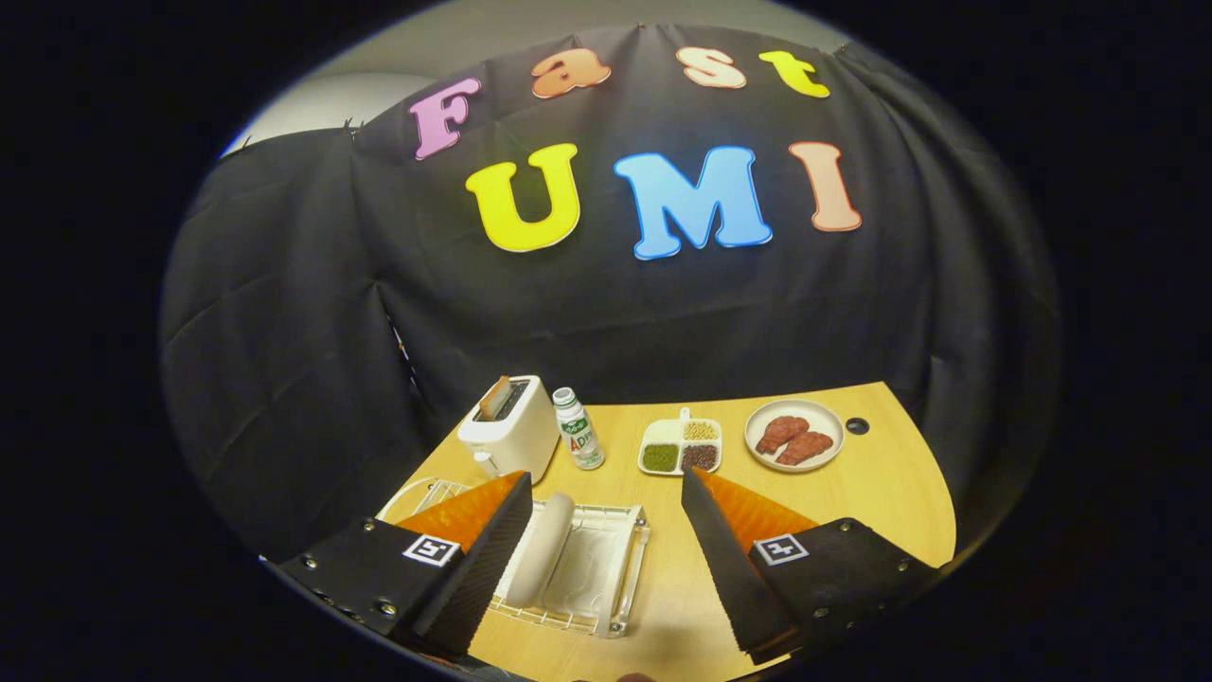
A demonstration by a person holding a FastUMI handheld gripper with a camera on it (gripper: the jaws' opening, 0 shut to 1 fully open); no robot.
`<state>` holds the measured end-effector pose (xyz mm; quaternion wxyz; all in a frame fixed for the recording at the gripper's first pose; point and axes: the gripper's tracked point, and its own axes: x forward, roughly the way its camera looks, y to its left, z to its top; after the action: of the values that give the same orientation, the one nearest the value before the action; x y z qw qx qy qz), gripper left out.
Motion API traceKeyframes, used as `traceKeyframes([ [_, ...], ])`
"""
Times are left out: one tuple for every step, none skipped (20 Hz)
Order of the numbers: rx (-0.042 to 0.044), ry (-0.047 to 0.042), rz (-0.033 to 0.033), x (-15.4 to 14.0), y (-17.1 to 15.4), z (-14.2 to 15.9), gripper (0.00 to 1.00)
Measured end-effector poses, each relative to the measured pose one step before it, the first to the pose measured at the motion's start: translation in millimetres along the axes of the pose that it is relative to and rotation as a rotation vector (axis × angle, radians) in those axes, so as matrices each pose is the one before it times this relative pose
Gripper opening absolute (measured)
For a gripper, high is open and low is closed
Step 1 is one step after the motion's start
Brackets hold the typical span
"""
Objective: Take the plate from the dish rack, then take the spoon from the basket and place it into the plate.
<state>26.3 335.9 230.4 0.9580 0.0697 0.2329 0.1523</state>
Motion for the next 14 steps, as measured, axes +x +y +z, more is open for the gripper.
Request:
traceKeyframes([
  [0.00637, 0.02866, 0.00399, 5.79, 4.24, -3.44, 0.97],
  [0.00687, 0.02321, 0.0071, 5.17, 4.6, -4.91, 0.97],
  [0.01018, 0.02106, 0.00061, 4.56, 2.98, -2.49, 0.97],
  [0.0101, 0.02319, 0.00502, 6.07, 3.96, -5.57, 0.97],
  [0.00842, 0.02341, 0.00253, 5.32, 2.86, -4.67, 0.97],
  [0.00579, 0.02549, -0.00067, 4.96, 3.01, -5.2, 0.98],
  [0.00412, 0.02633, 0.00236, 5.39, 3.46, -4.04, 0.98],
  [0.00206, 0.02283, -0.00148, 6.4, 2.18, -5.24, 0.98],
  [0.00173, 0.0263, -0.00272, 7.37, 2.27, -4.74, 0.98],
  [0.00401, 0.03066, -0.00281, 9.0, 1.36, -7.21, 0.98],
  [0.0071, 0.02904, 0.0028, 7.12, 3.68, -6.76, 0.98],
  [0.00745, 0.03157, -0.00502, 9.89, 2.12, -7.69, 0.98],
  [0.00343, 0.02891, -0.01503, 10.02, -0.16, -5.04, 0.98],
  [0.00082, 0.01814, -0.02808, 8.58, -2.76, -5.76, 0.98],
])
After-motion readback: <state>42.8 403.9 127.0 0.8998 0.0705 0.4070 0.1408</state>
